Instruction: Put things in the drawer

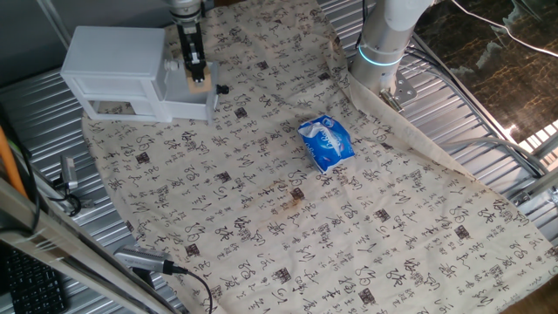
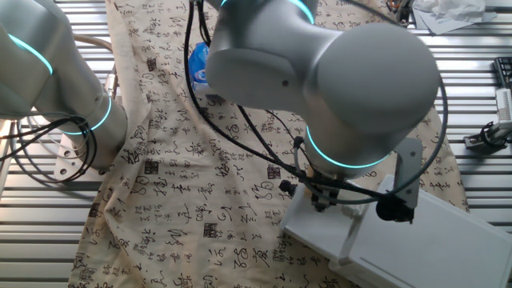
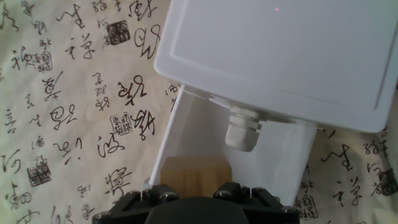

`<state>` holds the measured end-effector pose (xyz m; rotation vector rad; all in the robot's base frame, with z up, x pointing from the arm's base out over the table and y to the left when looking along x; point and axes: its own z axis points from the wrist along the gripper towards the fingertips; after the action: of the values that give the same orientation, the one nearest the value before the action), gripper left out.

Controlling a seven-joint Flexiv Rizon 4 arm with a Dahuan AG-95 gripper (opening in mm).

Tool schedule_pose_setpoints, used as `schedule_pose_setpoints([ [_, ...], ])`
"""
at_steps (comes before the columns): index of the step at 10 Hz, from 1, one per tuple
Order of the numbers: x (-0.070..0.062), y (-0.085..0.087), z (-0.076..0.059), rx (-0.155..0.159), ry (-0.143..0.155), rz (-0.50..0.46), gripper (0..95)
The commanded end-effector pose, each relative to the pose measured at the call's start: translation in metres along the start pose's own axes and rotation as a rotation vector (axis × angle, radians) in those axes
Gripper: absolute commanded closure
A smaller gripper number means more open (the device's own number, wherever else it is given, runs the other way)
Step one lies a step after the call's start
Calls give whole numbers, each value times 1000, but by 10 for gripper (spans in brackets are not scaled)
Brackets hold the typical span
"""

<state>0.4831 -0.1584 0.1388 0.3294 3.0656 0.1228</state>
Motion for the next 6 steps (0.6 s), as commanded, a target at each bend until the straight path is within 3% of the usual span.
schedule_pose_setpoints([
  [1, 3, -4, 3, 1, -2, -2, 950],
  [6, 4, -6, 6, 2, -4, -3, 950],
])
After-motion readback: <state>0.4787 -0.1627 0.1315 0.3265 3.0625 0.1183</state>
